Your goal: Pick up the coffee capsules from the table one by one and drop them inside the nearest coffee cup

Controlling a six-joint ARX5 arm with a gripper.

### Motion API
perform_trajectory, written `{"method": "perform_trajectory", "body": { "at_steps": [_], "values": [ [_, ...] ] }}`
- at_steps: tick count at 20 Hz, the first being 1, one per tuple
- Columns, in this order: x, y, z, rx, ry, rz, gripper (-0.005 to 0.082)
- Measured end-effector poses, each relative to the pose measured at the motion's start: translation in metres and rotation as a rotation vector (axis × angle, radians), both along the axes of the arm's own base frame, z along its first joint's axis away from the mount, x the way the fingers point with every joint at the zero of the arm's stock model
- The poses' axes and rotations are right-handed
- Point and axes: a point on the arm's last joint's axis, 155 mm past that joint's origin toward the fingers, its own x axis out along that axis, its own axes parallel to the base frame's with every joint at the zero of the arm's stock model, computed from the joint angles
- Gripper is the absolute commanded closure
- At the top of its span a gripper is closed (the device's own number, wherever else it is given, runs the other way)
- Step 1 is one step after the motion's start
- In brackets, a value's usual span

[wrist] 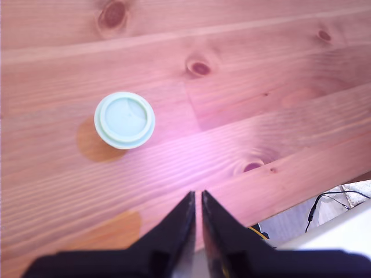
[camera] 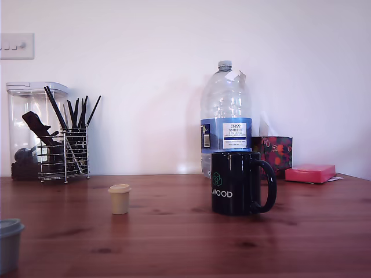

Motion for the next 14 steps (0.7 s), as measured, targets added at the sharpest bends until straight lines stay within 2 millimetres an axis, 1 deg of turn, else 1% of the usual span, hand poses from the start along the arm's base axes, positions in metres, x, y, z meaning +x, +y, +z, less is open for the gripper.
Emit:
{"method": "perform_trajectory", "body": {
  "at_steps": [1,2,3,11,14],
  "values": [
    [0.0000,0.0001,-0.0001,0.001,0.000,0.000,0.0247],
    [0.0003,0.0004,-0.0001,0.002,-0.002,0.002,0.0138],
    [0.0011,0.0012,0.0000,0.006,-0.006,0.006,0.0105],
    [-0.0033,0.0014,-0.0026,0.019,0.004,0.009,0.0108],
    [-0.0017,0.0045,-0.0031,0.049,-0.021,0.014,0.0108]
  ]
}}
